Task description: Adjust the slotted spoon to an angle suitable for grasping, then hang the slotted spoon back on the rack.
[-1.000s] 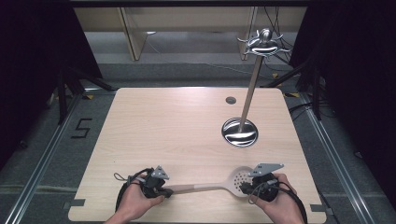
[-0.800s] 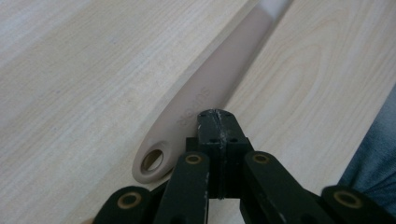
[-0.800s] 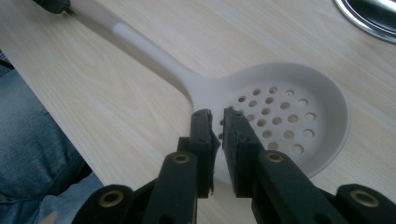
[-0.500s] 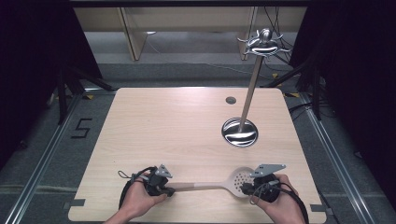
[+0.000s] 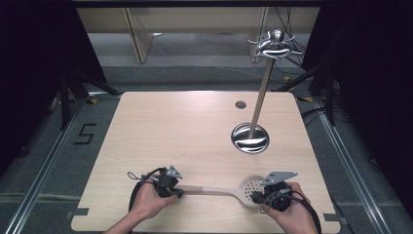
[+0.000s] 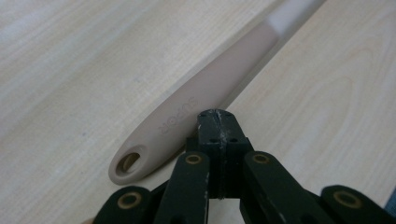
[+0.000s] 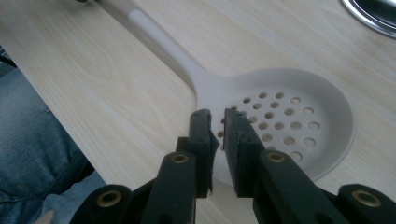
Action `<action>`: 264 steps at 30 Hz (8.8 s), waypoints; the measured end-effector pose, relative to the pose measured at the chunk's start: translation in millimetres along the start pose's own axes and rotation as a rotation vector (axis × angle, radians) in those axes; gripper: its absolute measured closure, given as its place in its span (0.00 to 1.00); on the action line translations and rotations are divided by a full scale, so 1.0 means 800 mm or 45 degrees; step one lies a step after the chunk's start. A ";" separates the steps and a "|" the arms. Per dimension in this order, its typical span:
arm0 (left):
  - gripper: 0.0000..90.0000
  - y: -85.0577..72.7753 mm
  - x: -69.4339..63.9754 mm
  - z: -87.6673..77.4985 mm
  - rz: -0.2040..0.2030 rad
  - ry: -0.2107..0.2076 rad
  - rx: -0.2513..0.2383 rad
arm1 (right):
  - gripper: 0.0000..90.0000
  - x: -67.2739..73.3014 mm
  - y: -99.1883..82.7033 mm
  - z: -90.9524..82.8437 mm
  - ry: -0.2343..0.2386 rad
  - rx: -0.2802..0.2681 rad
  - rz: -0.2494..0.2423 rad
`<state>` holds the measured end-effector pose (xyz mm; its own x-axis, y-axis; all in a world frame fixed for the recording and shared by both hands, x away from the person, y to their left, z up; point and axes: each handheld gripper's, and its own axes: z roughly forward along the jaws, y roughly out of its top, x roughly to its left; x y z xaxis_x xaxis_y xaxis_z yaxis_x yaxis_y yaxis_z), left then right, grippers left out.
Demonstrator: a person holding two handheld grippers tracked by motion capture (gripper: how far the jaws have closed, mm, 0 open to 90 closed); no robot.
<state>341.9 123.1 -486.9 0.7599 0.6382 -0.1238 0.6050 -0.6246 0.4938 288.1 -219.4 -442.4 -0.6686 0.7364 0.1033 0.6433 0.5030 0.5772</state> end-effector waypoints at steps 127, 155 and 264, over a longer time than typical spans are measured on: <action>0.81 -0.120 0.000 -0.083 -0.198 0.012 -0.281 | 0.78 0.090 0.204 0.215 0.143 0.522 -0.772; 0.81 -0.120 0.000 -0.082 -0.188 -0.003 -0.282 | 0.79 0.083 0.205 0.150 0.150 0.264 -0.662; 0.81 -0.121 0.003 -0.087 -0.219 0.009 -0.352 | 0.79 -0.010 0.129 -0.113 -0.255 -1.165 -0.080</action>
<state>269.1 216.3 -475.1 0.6498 0.7275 -0.2203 0.6364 -0.3621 0.6811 326.1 -213.8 -310.3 -0.5608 0.8269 -0.0421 0.0076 0.0560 0.9984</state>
